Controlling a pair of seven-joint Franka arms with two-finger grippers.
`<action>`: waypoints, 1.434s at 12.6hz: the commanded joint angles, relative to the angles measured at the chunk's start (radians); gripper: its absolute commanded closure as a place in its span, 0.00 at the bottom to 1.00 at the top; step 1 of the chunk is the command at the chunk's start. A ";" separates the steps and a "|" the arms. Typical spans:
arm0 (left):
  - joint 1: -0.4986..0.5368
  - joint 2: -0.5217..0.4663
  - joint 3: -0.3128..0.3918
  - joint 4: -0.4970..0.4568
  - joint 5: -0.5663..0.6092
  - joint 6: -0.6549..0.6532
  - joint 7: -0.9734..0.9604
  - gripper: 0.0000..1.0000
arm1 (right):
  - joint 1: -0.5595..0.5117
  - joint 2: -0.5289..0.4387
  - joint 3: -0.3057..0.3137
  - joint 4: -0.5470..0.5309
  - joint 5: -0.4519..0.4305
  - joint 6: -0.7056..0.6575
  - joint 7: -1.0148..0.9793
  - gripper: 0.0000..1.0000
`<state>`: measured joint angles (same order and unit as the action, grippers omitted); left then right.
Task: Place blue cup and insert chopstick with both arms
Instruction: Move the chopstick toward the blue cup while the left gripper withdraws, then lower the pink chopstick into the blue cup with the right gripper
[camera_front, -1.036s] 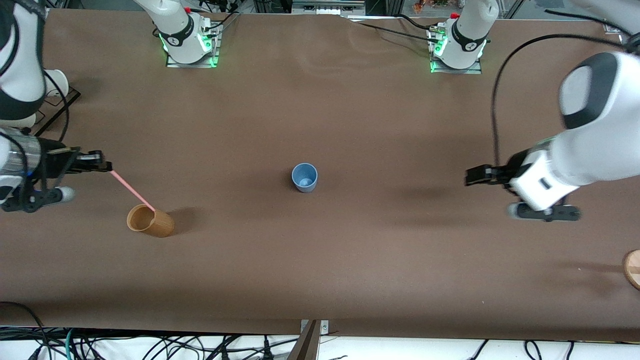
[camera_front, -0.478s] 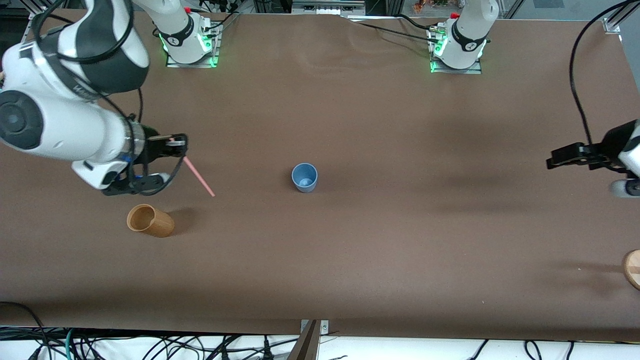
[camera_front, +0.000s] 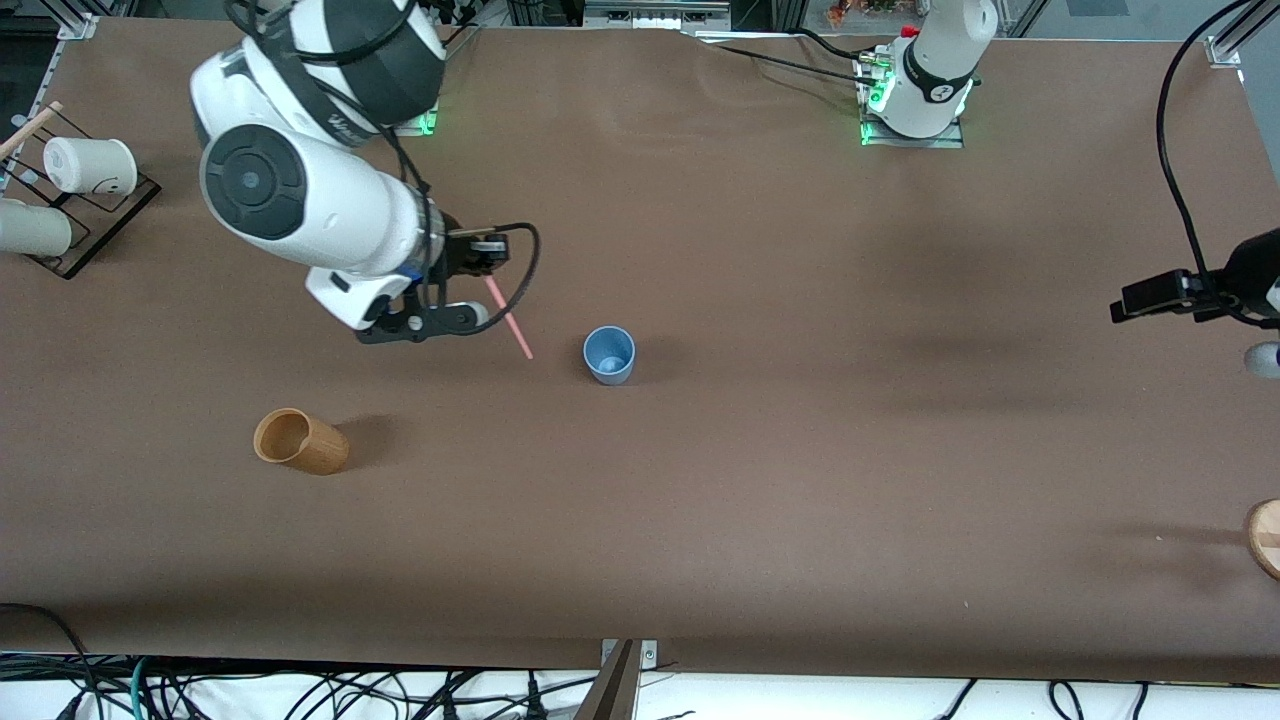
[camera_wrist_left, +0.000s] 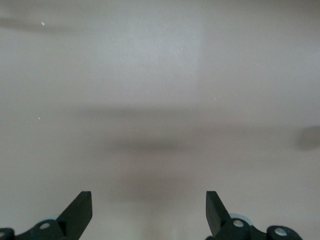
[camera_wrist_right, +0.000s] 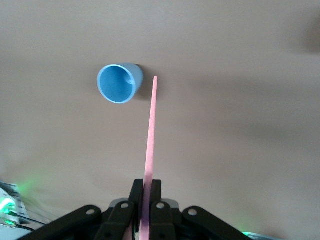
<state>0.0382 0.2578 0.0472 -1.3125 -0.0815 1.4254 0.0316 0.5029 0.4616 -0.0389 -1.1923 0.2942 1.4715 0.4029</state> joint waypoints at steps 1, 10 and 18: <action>-0.023 -0.141 -0.006 -0.178 0.011 0.016 0.025 0.00 | 0.049 0.043 -0.007 0.036 0.051 0.055 0.075 1.00; -0.063 -0.196 -0.009 -0.278 0.025 0.050 0.011 0.00 | 0.088 0.127 -0.007 0.036 0.079 0.124 0.108 1.00; -0.061 -0.190 -0.021 -0.277 0.023 0.049 0.013 0.00 | 0.088 0.146 -0.007 0.034 0.114 0.125 0.126 1.00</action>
<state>-0.0172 0.0774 0.0269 -1.5762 -0.0814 1.4612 0.0315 0.5868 0.5908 -0.0406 -1.1903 0.3806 1.6030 0.5033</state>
